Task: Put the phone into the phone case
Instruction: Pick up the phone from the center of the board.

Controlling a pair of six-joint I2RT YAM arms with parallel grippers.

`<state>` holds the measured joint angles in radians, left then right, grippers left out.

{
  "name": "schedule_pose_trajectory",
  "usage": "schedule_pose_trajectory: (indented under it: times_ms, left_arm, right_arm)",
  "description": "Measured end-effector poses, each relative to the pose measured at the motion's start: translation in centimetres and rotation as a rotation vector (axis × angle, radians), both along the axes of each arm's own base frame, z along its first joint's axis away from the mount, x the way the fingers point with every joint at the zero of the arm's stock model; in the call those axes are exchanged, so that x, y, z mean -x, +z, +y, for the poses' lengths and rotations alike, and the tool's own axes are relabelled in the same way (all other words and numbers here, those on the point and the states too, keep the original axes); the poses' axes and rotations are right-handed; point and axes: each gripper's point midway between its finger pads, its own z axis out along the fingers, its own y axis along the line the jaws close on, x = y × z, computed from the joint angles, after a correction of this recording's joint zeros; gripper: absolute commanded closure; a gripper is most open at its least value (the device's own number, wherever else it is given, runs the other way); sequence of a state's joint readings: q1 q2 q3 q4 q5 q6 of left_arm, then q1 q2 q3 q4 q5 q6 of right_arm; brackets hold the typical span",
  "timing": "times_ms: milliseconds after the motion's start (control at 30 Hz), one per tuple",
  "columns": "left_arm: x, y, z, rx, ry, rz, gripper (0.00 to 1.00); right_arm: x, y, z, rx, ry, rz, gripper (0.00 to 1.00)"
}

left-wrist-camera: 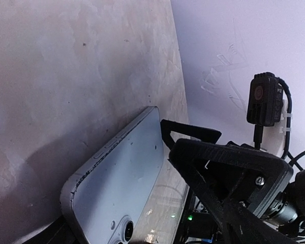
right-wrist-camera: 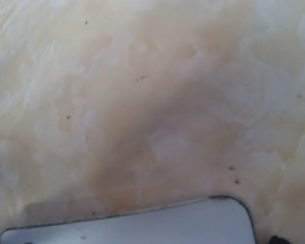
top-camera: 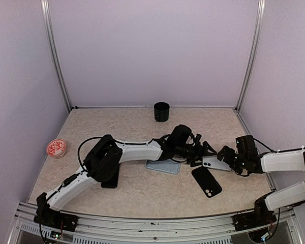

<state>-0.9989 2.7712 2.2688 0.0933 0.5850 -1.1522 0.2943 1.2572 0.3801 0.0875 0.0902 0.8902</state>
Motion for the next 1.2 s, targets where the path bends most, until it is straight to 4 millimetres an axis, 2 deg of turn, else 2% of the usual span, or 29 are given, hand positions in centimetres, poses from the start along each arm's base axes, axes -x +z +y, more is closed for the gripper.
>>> schedule_pose_trajectory:
  times_ms: [167, 400, 600, 933, 1000, 1067, 1200]
  left_arm:
    - [0.0, -1.1, 0.6, 0.014, 0.005, 0.003, 0.42]
    - [0.5, -2.4, 1.4, -0.003, 0.007, 0.011, 0.78]
    - [0.3, -2.4, 1.8, -0.008, 0.013, 0.023, 0.98]
    - [0.1, -1.6, 1.7, 0.027, -0.001, 0.019, 1.00]
    - [0.1, -1.2, 1.7, 0.039, -0.009, 0.007, 1.00]
    - [0.1, -0.5, 1.7, 0.048, -0.018, -0.020, 1.00]
    - [0.0, 2.0, 2.1, 0.049, -0.042, -0.142, 1.00]
  right_arm:
    - [0.0, 0.0, 0.1, -0.001, -0.002, 0.001, 0.01]
    - [0.6, 0.0, -0.4, 0.007, -0.027, 0.019, 0.01]
    - [1.6, 0.3, -0.8, 0.004, -0.044, 0.041, 0.01]
    - [2.5, 0.4, -1.1, 0.021, -0.035, 0.069, 0.01]
    - [2.5, 1.5, -0.9, 0.018, -0.024, 0.062, 0.01]
    - [2.1, 3.6, -0.7, 0.004, -0.015, 0.029, 0.01]
    - [0.9, 10.8, -0.1, -0.052, 0.009, -0.114, 0.01]
